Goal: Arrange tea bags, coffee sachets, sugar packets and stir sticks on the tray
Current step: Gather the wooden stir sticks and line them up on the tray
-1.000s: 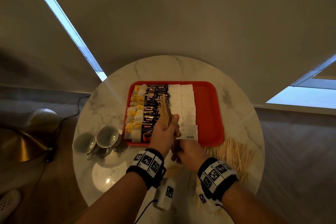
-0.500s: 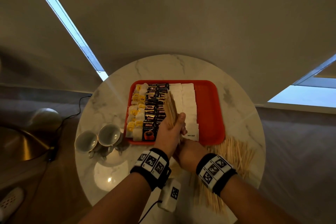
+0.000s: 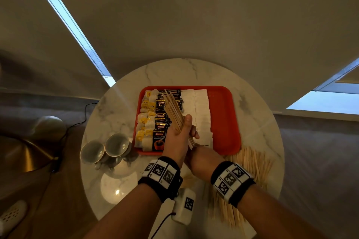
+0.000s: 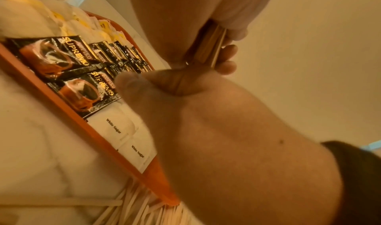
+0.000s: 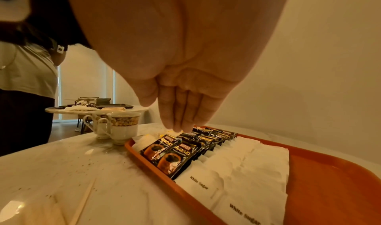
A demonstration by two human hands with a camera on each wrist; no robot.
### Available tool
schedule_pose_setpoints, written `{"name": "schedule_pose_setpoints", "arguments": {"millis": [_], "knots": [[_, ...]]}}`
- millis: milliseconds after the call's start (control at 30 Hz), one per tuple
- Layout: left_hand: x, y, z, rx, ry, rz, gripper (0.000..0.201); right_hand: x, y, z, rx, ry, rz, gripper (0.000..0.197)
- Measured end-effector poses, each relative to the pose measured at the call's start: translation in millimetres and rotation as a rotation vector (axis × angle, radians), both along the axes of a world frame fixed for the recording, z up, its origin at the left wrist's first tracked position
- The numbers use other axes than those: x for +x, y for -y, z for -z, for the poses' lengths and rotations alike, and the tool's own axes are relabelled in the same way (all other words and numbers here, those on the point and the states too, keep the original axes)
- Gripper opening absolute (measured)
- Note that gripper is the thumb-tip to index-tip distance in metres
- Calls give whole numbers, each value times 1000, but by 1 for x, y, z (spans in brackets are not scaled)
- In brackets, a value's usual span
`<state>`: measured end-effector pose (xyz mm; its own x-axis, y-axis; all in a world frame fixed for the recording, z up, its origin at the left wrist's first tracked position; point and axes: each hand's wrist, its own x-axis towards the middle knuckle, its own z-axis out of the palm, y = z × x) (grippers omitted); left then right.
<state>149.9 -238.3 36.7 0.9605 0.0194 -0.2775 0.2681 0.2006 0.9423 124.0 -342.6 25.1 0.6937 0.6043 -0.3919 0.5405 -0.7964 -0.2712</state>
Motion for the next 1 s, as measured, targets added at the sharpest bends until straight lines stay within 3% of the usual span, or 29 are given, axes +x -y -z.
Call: {"name": "schedule_pose_setpoints", "arguments": {"millis": [267, 333, 400, 467, 533, 600, 700, 767, 867, 1000], "knots": [[-8, -1, 9, 27, -47, 0, 35, -1, -3, 9, 27, -116, 107, 24], [-7, -12, 20, 57, -52, -32, 47, -1, 2, 13, 10, -163, 175, 29], [-10, -24, 31, 150, -76, 2, 57, 4, 11, 8, 17, -173, 255, 32], [-16, -34, 39, 274, -78, 77, 47, 15, 19, -3, 51, -88, 338, 33], [-23, -41, 47, 391, -95, 155, 33, 29, 23, -16, 180, -4, 464, 38], [-32, -44, 57, 454, -131, 218, 34, 43, 21, -28, 396, 24, 617, 52], [-39, -42, 65, 507, -144, 302, 32, 53, 9, -36, 582, -84, 717, 60], [-35, -36, 57, 505, -133, 356, 23, 50, -3, -35, 469, -206, 650, 53], [-26, -32, 45, 539, -123, 454, 8, 45, -9, -24, 273, -105, 569, 45], [-24, -32, 35, 539, -116, 537, 34, 48, 3, -14, 319, -63, 630, 38]]}}
